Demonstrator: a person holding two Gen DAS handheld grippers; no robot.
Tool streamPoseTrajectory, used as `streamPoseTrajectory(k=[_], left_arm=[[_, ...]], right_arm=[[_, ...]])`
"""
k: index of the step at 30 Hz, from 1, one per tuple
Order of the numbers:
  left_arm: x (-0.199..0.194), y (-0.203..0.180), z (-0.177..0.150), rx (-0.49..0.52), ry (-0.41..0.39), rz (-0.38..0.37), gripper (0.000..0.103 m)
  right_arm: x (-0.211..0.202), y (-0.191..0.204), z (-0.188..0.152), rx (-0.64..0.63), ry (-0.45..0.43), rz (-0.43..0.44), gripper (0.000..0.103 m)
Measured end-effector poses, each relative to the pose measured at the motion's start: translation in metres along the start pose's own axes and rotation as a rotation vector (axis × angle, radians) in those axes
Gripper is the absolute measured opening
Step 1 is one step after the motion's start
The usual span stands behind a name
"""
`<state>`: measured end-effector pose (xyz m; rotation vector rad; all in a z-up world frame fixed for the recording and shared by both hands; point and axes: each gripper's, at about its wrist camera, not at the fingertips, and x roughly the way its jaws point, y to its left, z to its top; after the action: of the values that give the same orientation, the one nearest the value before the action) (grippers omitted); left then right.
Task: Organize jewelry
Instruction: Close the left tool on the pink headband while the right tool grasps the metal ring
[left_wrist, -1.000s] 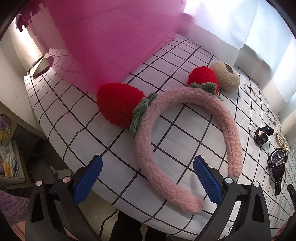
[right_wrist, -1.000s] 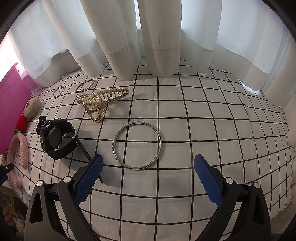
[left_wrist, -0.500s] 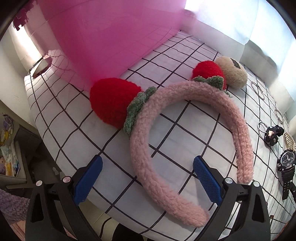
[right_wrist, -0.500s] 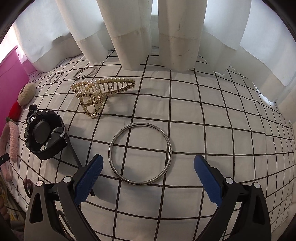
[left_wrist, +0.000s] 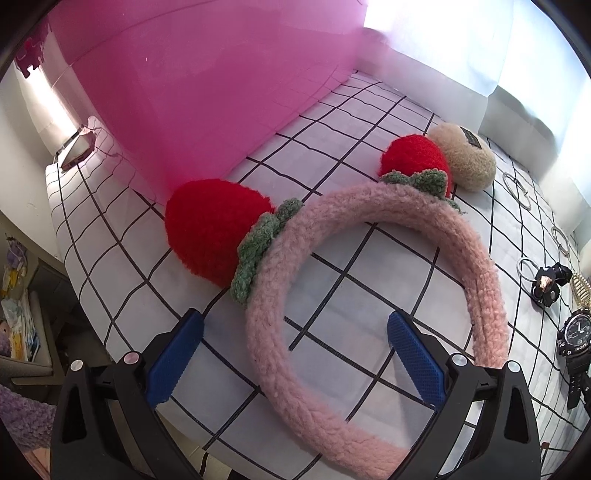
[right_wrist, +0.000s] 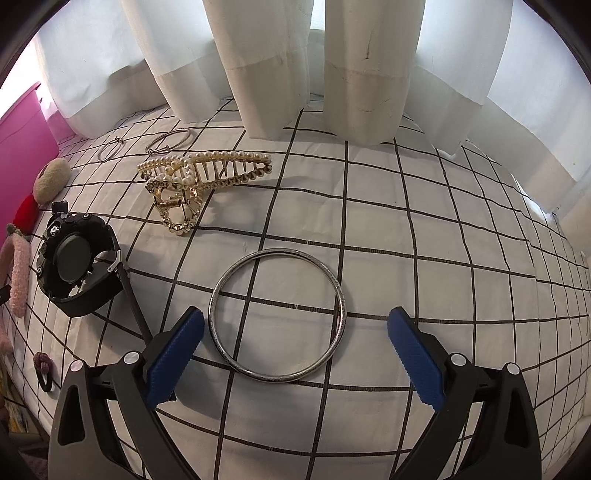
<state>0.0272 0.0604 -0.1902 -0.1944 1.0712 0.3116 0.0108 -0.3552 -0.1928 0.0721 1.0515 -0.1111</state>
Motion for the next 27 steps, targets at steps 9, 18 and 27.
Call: streamPoseTrajectory(k=[9, 18, 27], left_arm=[[0.002, -0.002, 0.003, -0.011, -0.021, 0.009, 0.097], [-0.008, -0.015, -0.003, 0.046, -0.047, -0.013, 0.071], [-0.015, -0.024, -0.002, 0.116, -0.050, -0.038, 0.016]], right_arm=[[0.000, 0.001, -0.002, -0.003, -0.051, -0.002, 0.095], [-0.001, 0.003, 0.000, 0.002, -0.036, 0.000, 0.092], [-0.008, 0.011, -0.003, -0.025, -0.049, 0.014, 0.071]])
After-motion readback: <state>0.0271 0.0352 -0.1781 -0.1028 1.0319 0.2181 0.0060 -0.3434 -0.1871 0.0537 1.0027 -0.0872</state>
